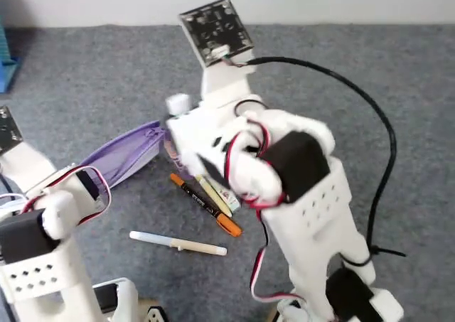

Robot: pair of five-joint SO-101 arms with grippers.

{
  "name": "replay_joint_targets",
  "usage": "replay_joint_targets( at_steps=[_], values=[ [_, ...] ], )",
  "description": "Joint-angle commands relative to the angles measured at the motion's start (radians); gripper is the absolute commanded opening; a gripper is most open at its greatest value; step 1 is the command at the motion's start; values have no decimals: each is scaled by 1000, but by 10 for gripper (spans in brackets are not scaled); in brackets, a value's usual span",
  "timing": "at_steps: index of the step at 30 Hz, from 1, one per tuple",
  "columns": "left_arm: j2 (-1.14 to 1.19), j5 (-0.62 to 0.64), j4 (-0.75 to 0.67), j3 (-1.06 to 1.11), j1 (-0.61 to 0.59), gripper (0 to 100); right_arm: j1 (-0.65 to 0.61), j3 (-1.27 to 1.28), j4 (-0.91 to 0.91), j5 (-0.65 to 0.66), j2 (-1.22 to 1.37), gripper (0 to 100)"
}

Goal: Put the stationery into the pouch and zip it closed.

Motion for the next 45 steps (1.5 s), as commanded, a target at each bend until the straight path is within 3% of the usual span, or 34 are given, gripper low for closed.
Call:
replay_joint_targets(
  at_steps=[1, 8, 16, 18, 23, 29, 45],
  values=[
    [21, 11, -18, -36, -3, 12, -51, -43, -147, -9, -70, 7],
    [21, 12, -23, -36, -8, 12, -127, -31, -165, -17, -105, 7],
    [20, 12, -23, -35, -8, 12, -193, 230, -142, -15, -314, 7],
    [20, 12, -23, -33, -8, 12, -193, 341, -239, -15, -361, 7],
    [20, 12, -23, -31, -8, 12, -197, 628, -685, -8, -407, 7],
    [21, 12, -23, -30, -8, 12, -214, 861, -1075, 100, -406, 7],
    [21, 12, -25, -30, -8, 12, -226, 1166, -1340, 109, -417, 8]
  ],
)
